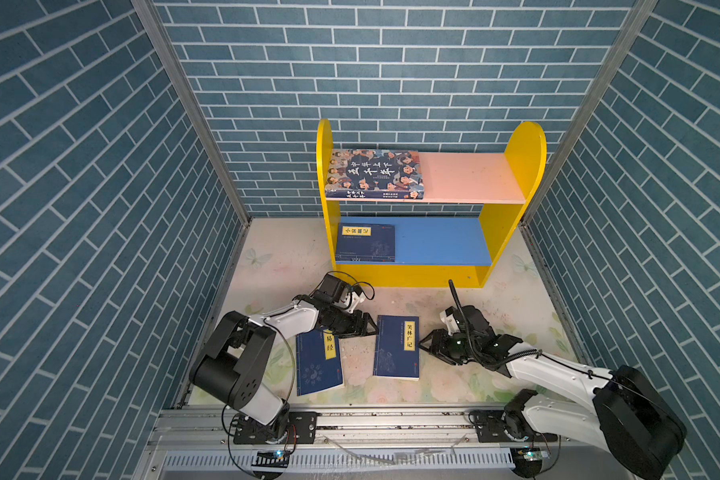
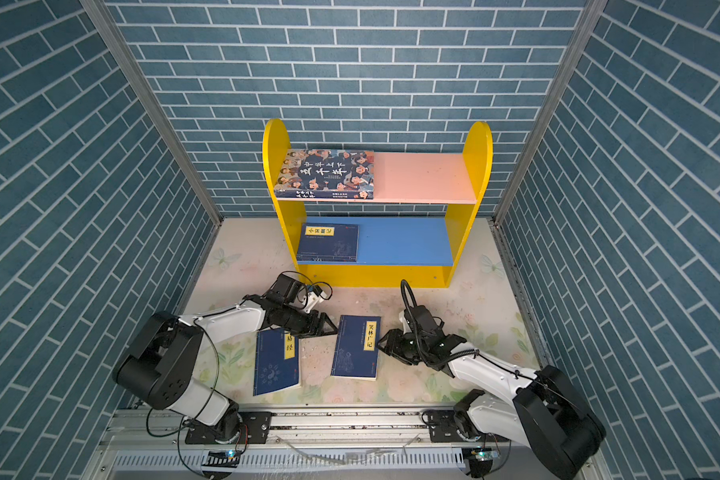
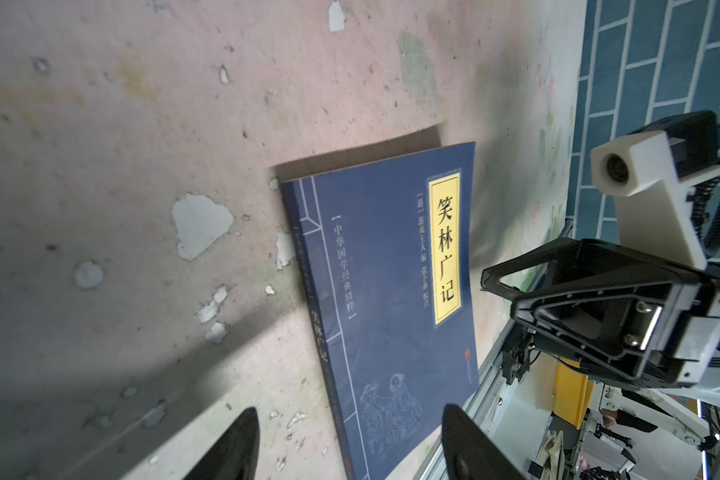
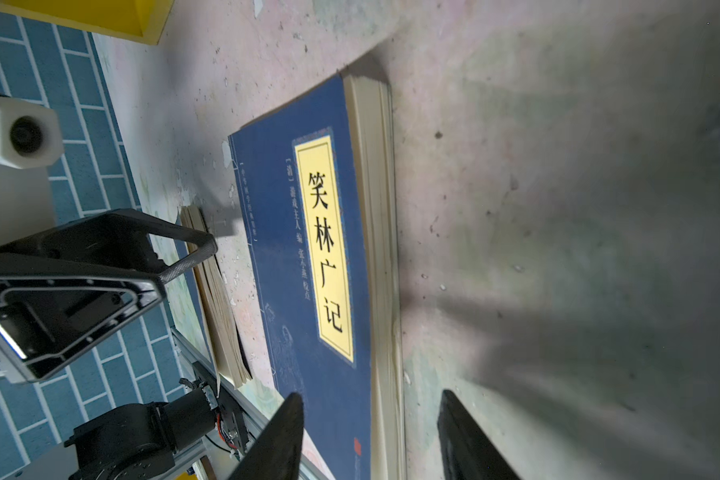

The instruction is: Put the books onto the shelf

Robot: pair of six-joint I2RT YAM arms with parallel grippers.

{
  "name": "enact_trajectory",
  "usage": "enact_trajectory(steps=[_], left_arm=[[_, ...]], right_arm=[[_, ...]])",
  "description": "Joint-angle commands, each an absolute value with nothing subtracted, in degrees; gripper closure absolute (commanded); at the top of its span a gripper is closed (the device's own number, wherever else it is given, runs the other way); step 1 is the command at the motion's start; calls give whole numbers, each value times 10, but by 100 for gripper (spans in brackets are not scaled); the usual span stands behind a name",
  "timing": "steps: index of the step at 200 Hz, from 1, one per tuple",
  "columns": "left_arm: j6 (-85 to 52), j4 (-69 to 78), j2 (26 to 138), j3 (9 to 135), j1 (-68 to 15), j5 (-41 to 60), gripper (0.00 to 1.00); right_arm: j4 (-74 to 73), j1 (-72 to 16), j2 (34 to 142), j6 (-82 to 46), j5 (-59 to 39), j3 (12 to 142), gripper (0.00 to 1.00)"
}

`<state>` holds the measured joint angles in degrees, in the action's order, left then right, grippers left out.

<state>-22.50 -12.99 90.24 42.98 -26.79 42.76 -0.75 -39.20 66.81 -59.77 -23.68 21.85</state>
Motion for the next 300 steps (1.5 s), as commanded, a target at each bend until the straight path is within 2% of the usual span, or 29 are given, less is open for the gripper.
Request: enact_trajectory(steps=[1,61,128,155,171,231,300], left_arm=[[-217,-127,915,437,-281,427,29],[-210,-132,968,452,-303,455,33],[-214,-124,1007,473,-330,487,35],[-213,-121,1004,473,-330,492,35],[-204,-129,1001,476,-330,490,35],[-159,-170,976,480,-328,453,32],[-142,-178,943,468,-319,452,30]], right_arm=[[-27,-397,692,-614,-240,223,46],[-55,-408,738,-611,-241,228,47],[-99,-414,753,-613,-252,228,54],[-119,-414,755,-616,-259,226,61],[-117,-414,753,-615,-256,224,72],[-104,-413,698,-614,-228,208,100],[-128,-413,723,-609,-257,220,100]])
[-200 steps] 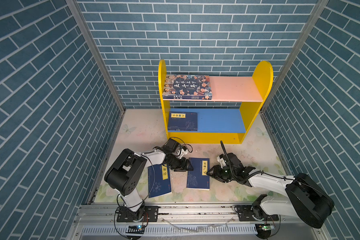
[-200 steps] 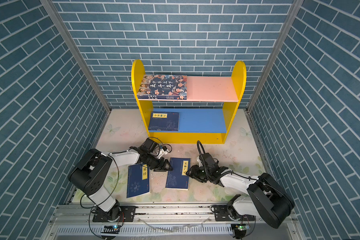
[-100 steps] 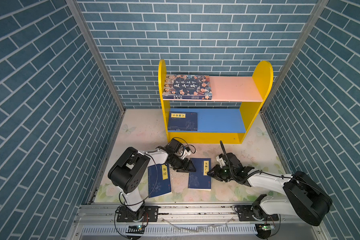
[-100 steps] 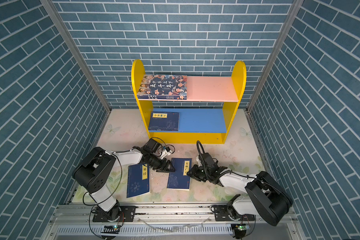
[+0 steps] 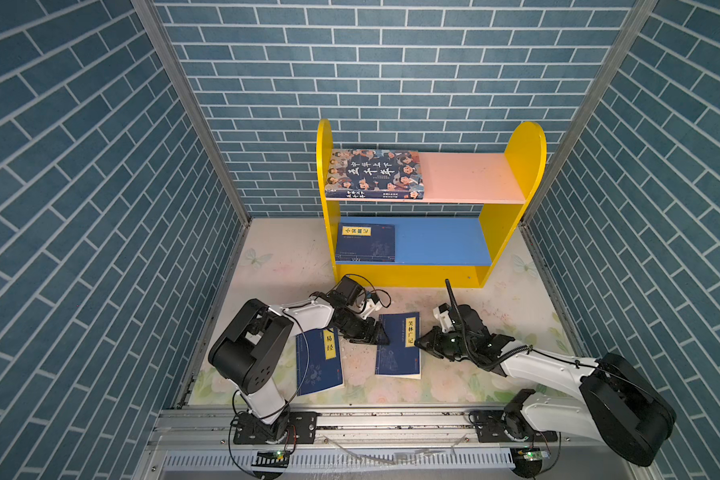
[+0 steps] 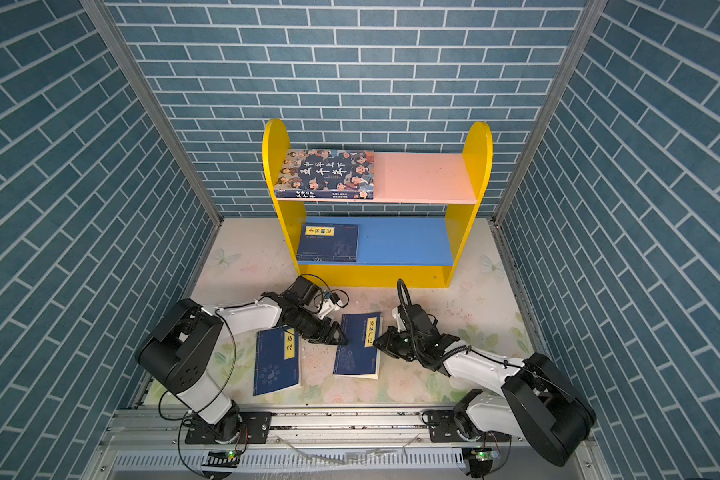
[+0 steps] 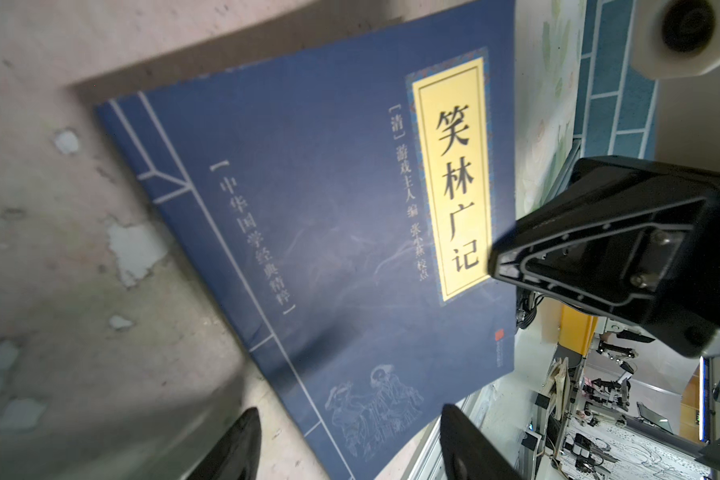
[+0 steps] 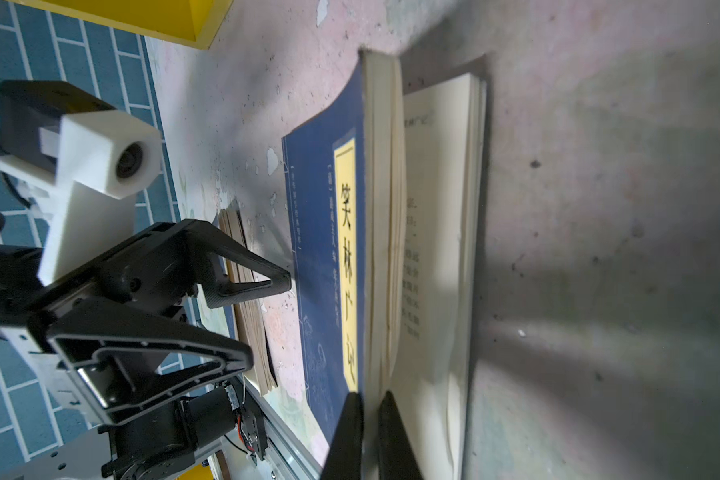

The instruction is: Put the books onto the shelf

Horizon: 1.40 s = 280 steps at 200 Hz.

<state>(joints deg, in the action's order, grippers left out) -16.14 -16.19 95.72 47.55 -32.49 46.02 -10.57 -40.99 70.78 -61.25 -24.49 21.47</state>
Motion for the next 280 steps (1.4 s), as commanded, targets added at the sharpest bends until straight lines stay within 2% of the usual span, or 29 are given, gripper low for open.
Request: enact_trajectory(steps=[1,35,54,97,142,178,198,224,243,280], left_arm=[[-142,-178,942,468,-318,452,30],[-156,-158,944,450,-311,464,29],[-171,-145,955,445,-312,475,37],[-172,-150,978,454,-312,451,36],[-191,-118,978,442,-314,483,35],[-195,-121,986,458,-316,510,36],[-189,-126,981,455,-317,506,36],[-178,-131,971,448,-317,495,35],[-164,-149,964,454,-316,478,30],[-119,-208,926,487,-298,437,26]], right_arm=[[-129,-412,723,-608,-257,220,100],[-140,-413,745,-609,-262,222,100],[-142,-412,752,-608,-262,222,100],[-148,-412,760,-610,-266,222,100],[-160,-412,784,-612,-271,227,76],[-175,-412,806,-612,-278,234,71],[-179,-412,808,-613,-280,236,76],[-170,-412,790,-613,-275,233,90],[-165,-412,770,-612,-272,230,100],[-165,-412,737,-612,-281,233,100]])
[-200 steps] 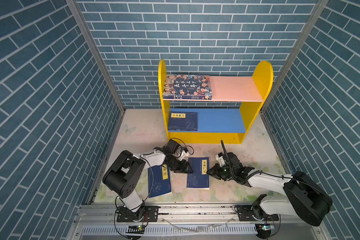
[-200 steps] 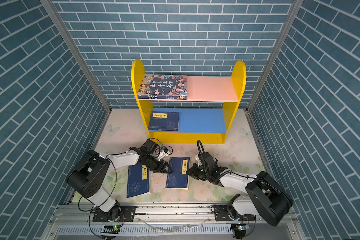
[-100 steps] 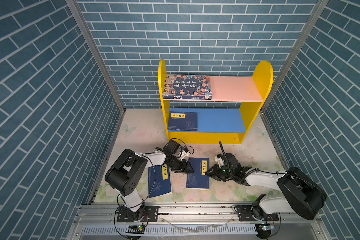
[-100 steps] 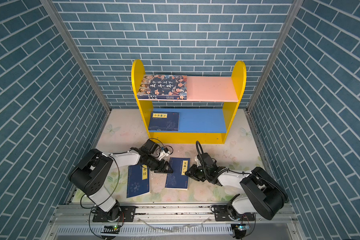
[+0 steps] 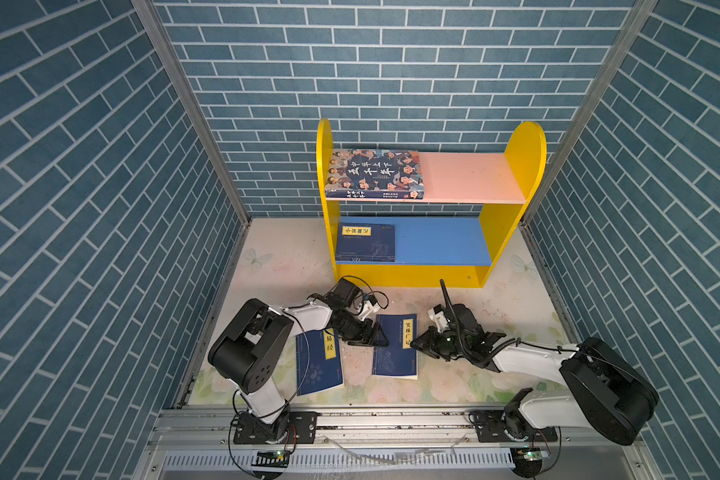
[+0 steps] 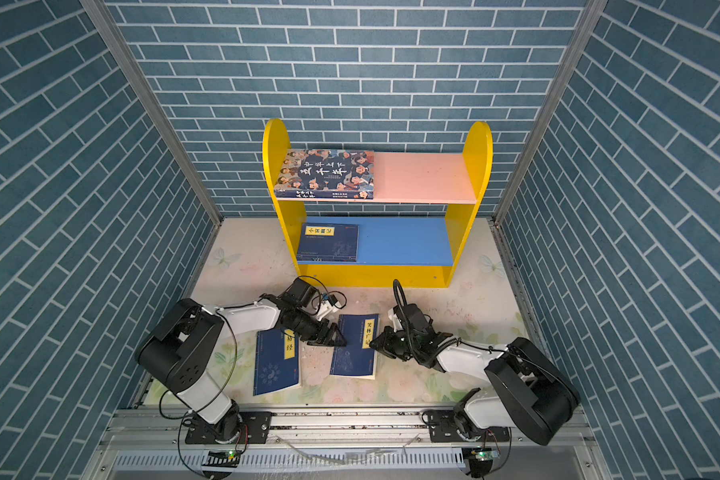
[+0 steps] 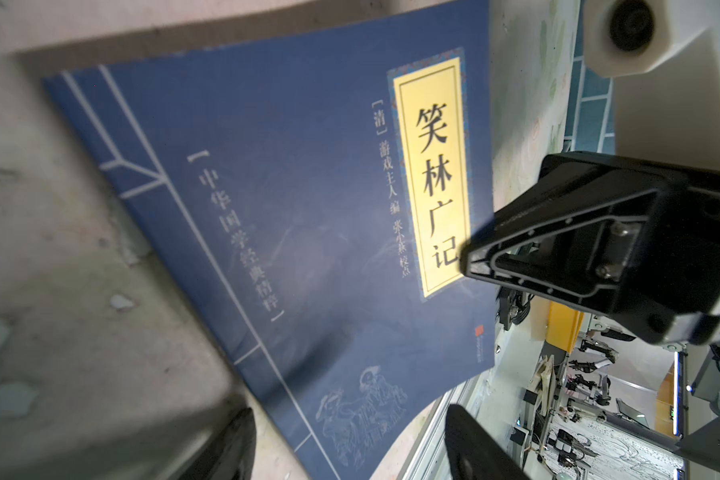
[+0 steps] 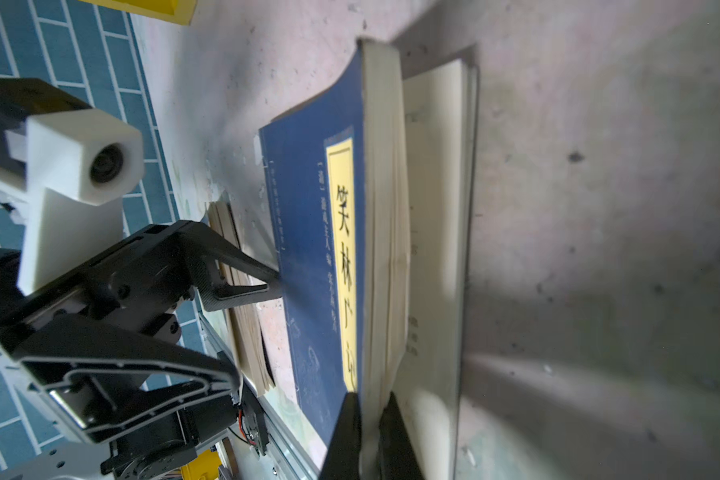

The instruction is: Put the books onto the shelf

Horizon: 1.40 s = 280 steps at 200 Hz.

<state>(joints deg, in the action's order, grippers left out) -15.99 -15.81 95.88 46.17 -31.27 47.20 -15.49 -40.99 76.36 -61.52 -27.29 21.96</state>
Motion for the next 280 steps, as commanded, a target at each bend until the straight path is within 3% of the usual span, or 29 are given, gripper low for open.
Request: enact_trajectory(steps=[1,80,180,231,280], left_arm=[[-119,-209,924,487,-297,436,26],[-144,-143,847,420,-235,464,28],[-210,-80,889,409,-228,526,23],[-287,-1,901,402,-225,610,21],[-346,51,912,402,-225,663,24]], right_arm=[[-165,-412,737,-612,-281,233,100],[-162,-397,689,-612,-317,257,100],[-160,-384,644,-619,-341,272,100],[-177,-377,641,-630,-356,275,100],[-229,-376,660,-648,-376,274,100]])
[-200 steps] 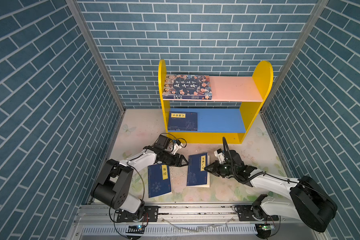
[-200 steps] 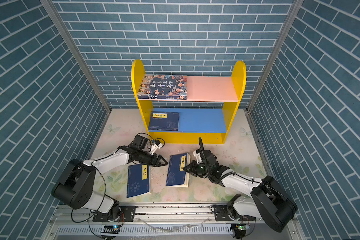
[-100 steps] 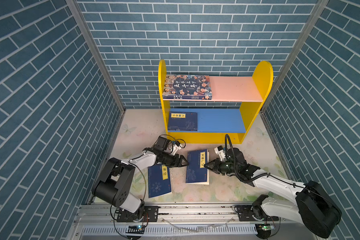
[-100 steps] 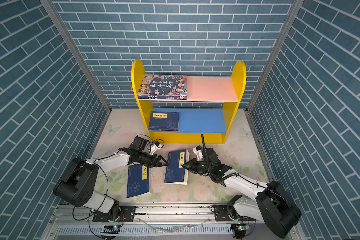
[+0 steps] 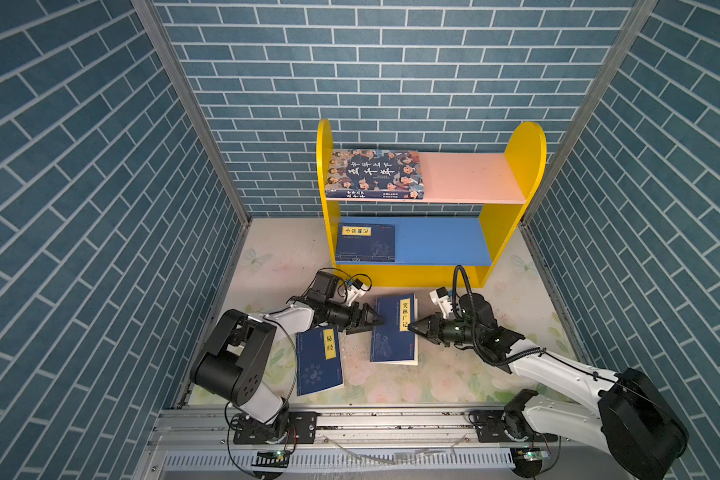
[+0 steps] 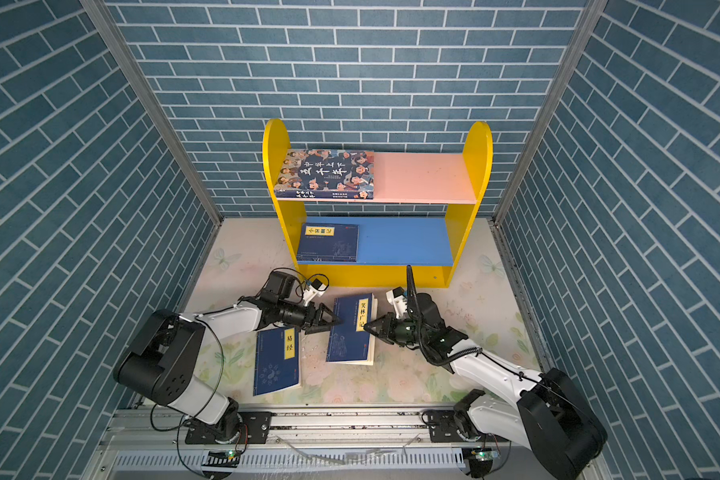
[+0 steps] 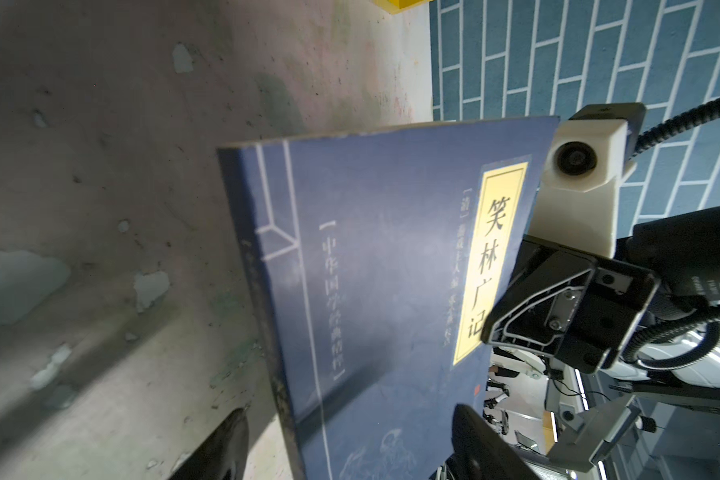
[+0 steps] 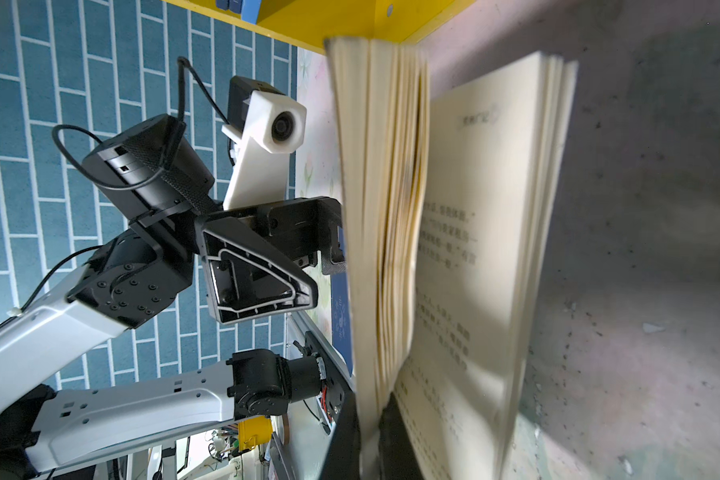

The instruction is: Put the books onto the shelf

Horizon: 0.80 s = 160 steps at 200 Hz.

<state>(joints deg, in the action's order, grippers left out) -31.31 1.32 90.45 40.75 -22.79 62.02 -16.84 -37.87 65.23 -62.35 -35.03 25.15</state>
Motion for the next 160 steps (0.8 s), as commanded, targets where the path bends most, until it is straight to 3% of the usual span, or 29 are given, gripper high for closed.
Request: enact_trajectory(steps=[1,49,98,121,139,160], left_arm=[[-346,51,912,402,-225,664,24],[-358,51,895,405,-225,671,38],[-380,49,876,412,-226,669,85],[-388,48,864,412,-226,667,98],[-382,46,850,409,-225,665,100],[-363,38,823,404,-225,664,100]], right_arm=[[-229,-376,660,-648,-376,274,100],[-256,-376,680,-657,-390,272,100],[-235,-375,696,-644,-387,272,100],[-205,-375,695,-628,-366,272,75],[-188,-373,682,-623,-343,269,57],[-166,-368,658,-617,-319,266,45]])
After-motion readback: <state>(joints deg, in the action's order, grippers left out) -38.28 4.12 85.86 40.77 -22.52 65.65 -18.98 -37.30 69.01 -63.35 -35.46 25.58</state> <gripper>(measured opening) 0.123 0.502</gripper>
